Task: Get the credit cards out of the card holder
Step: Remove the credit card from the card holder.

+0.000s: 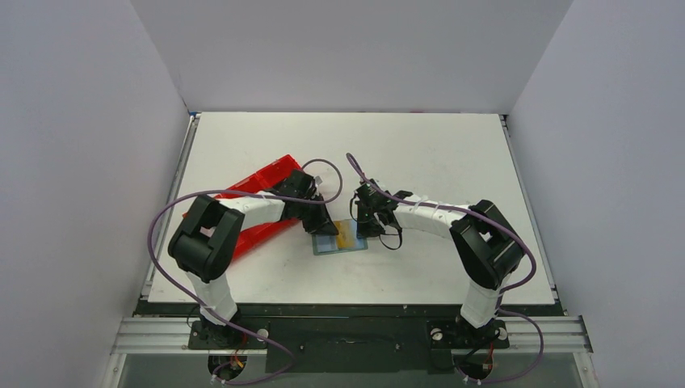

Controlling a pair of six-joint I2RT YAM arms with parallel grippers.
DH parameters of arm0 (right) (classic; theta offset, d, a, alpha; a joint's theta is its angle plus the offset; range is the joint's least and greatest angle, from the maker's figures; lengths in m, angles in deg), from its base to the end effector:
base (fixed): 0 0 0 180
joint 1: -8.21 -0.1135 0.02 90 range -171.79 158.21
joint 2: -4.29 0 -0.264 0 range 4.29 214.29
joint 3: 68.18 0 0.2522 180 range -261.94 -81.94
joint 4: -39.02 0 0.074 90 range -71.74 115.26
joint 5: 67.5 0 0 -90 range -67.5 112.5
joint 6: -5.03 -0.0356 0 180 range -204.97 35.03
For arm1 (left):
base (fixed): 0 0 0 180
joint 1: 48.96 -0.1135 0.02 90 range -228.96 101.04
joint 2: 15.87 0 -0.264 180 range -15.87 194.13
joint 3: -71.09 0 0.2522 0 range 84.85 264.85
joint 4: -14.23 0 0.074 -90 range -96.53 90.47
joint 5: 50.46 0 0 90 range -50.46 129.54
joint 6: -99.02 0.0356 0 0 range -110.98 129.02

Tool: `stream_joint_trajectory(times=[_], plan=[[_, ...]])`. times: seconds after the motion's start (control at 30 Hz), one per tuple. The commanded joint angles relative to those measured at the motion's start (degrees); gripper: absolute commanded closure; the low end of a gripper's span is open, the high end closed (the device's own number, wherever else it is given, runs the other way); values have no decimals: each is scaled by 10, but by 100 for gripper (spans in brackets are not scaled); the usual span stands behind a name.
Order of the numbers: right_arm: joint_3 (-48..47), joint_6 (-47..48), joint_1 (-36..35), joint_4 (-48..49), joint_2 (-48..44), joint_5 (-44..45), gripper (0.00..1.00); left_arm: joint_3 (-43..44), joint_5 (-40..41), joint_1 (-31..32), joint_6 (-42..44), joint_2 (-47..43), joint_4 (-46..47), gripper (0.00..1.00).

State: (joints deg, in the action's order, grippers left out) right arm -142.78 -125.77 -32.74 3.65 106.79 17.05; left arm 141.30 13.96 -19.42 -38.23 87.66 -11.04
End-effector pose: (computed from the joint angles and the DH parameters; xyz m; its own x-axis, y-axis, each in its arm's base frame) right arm 0.2616 0.2315 0.1555 -0.9580 0.0299 -0.2851 -0.0775 0.9305 0.3581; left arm 0.2950 -0.1849 0.1411 -0.9743 -0.2092 -0.0832 -0.1105 0.7664 -0.6328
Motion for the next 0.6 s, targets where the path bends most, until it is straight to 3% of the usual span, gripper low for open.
stream_joint_trajectory(times=[0.0, 0.57], plan=[[39, 1, 3, -6, 46, 33, 100, -11, 22, -6, 27, -30, -36, 100], [34, 2, 4, -5, 46, 29, 100, -5, 41, -25, 68, -82, -103, 100]])
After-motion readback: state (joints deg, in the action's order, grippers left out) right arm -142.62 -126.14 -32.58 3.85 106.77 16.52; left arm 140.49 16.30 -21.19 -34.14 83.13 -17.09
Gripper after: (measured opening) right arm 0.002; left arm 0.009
